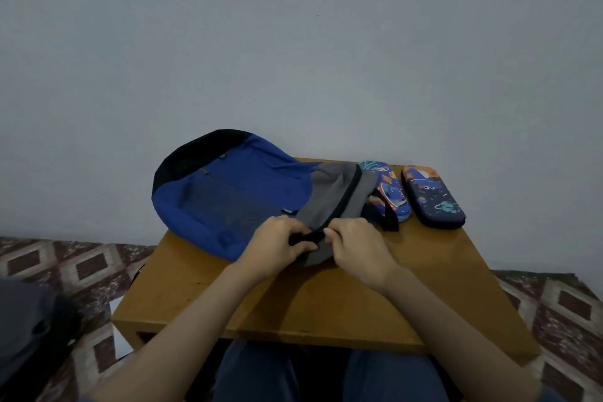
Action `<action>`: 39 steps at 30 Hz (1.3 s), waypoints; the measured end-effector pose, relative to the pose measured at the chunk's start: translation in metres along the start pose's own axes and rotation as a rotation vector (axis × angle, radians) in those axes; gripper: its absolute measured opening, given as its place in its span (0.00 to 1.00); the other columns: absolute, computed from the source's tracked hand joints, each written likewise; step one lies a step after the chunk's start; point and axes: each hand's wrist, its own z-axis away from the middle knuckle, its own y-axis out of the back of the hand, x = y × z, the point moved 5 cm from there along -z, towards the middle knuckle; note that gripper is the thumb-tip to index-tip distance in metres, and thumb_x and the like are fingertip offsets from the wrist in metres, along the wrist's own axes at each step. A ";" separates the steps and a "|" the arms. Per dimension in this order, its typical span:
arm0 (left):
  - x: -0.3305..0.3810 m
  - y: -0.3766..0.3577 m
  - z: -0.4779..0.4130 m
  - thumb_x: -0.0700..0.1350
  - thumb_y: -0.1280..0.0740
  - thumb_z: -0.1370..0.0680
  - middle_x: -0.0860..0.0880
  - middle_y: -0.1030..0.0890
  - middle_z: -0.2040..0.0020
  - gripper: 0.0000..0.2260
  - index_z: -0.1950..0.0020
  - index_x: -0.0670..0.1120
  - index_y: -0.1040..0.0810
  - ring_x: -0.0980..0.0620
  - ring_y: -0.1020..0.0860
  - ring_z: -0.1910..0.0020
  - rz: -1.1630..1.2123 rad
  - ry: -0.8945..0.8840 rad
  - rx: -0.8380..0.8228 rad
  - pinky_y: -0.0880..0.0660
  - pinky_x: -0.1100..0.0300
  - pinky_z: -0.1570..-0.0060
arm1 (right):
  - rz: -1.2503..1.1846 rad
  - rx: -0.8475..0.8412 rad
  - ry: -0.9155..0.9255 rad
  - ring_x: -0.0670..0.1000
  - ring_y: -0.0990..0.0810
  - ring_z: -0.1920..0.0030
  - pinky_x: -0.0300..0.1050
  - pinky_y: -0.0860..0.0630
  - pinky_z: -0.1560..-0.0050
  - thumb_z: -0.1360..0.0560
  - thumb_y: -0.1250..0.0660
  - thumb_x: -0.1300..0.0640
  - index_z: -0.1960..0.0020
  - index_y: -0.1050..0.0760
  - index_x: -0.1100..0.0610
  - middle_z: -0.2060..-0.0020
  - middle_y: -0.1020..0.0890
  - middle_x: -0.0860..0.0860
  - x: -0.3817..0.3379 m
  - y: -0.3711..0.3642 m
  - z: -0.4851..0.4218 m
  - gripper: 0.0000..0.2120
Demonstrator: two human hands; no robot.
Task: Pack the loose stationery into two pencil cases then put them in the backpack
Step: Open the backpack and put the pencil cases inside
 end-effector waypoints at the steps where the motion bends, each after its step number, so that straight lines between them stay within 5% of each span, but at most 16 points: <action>1: 0.000 0.002 0.001 0.49 0.30 0.27 0.49 0.18 0.57 0.09 0.53 0.44 0.18 0.52 0.23 0.58 0.007 0.019 0.026 0.27 0.56 0.56 | 0.003 0.021 -0.011 0.50 0.25 0.65 0.40 0.33 0.68 0.20 0.44 0.54 0.60 0.27 0.58 0.66 0.23 0.51 0.000 0.003 -0.001 0.14; 4: -0.014 0.009 0.007 0.48 0.30 0.26 0.50 0.20 0.64 0.08 0.59 0.43 0.19 0.52 0.23 0.64 0.052 0.073 0.018 0.26 0.55 0.60 | -0.037 0.105 -0.133 0.44 0.30 0.70 0.34 0.39 0.71 0.20 0.42 0.53 0.61 0.27 0.58 0.71 0.28 0.47 0.020 0.010 -0.009 0.13; 11: -0.031 0.030 0.016 0.47 0.32 0.24 0.53 0.21 0.61 0.04 0.58 0.48 0.21 0.56 0.24 0.61 -0.007 0.086 -0.053 0.29 0.62 0.59 | -0.055 0.192 -0.353 0.53 0.26 0.65 0.38 0.40 0.74 0.21 0.40 0.54 0.58 0.23 0.61 0.69 0.26 0.52 0.053 0.019 -0.026 0.13; 14: -0.031 0.031 0.015 0.50 0.30 0.26 0.56 0.22 0.60 0.04 0.55 0.51 0.20 0.59 0.24 0.59 0.065 0.116 -0.084 0.29 0.64 0.58 | -0.055 0.129 -0.226 0.51 0.27 0.65 0.39 0.38 0.71 0.21 0.38 0.55 0.58 0.23 0.60 0.69 0.24 0.52 0.047 0.023 -0.025 0.11; 17: -0.008 0.021 0.008 0.57 0.28 0.31 0.57 0.21 0.54 0.18 0.46 0.51 0.20 0.59 0.23 0.55 0.150 0.084 -0.079 0.25 0.64 0.54 | -0.104 0.020 -0.062 0.47 0.28 0.69 0.40 0.34 0.67 0.22 0.37 0.55 0.64 0.27 0.54 0.73 0.27 0.47 0.027 0.020 -0.020 0.12; 20: 0.019 0.002 0.001 0.59 0.30 0.30 0.51 0.21 0.63 0.17 0.58 0.45 0.21 0.55 0.24 0.64 0.082 0.007 -0.056 0.27 0.59 0.64 | -0.159 -0.047 0.040 0.44 0.27 0.69 0.37 0.32 0.67 0.23 0.37 0.54 0.65 0.27 0.51 0.72 0.25 0.46 0.006 0.019 -0.018 0.12; 24: 0.019 0.002 0.002 0.50 0.31 0.26 0.55 0.28 0.71 0.12 0.66 0.48 0.27 0.59 0.30 0.72 0.034 0.038 -0.029 0.36 0.64 0.69 | -0.124 -0.043 0.015 0.44 0.31 0.71 0.36 0.38 0.69 0.23 0.36 0.53 0.68 0.29 0.49 0.75 0.29 0.44 0.015 0.017 -0.021 0.15; 28: 0.006 0.012 0.012 0.50 0.30 0.26 0.46 0.22 0.67 0.13 0.65 0.42 0.24 0.53 0.25 0.67 0.101 0.077 -0.091 0.31 0.62 0.65 | -0.070 0.089 -0.191 0.47 0.27 0.62 0.34 0.37 0.69 0.22 0.38 0.53 0.52 0.20 0.59 0.64 0.23 0.50 0.046 0.016 -0.031 0.11; 30: 0.002 0.014 0.015 0.50 0.30 0.26 0.46 0.21 0.66 0.13 0.64 0.42 0.24 0.51 0.24 0.65 0.108 0.098 -0.118 0.31 0.62 0.64 | -0.057 0.091 -0.231 0.48 0.27 0.62 0.32 0.40 0.70 0.22 0.38 0.54 0.53 0.20 0.59 0.65 0.23 0.50 0.050 0.012 -0.034 0.12; 34: 0.000 0.012 0.014 0.55 0.29 0.28 0.49 0.20 0.64 0.14 0.60 0.44 0.21 0.53 0.22 0.63 0.159 0.143 -0.127 0.27 0.59 0.62 | -0.132 -0.011 -0.068 0.41 0.32 0.71 0.32 0.40 0.71 0.22 0.37 0.56 0.68 0.26 0.53 0.74 0.31 0.43 0.027 0.011 -0.033 0.15; 39: 0.012 0.004 0.002 0.56 0.30 0.28 0.44 0.24 0.69 0.20 0.65 0.39 0.26 0.51 0.28 0.71 0.176 0.140 -0.051 0.33 0.55 0.67 | -0.176 -0.044 0.062 0.42 0.32 0.71 0.34 0.39 0.70 0.24 0.35 0.57 0.61 0.19 0.59 0.75 0.30 0.40 0.014 0.012 -0.035 0.11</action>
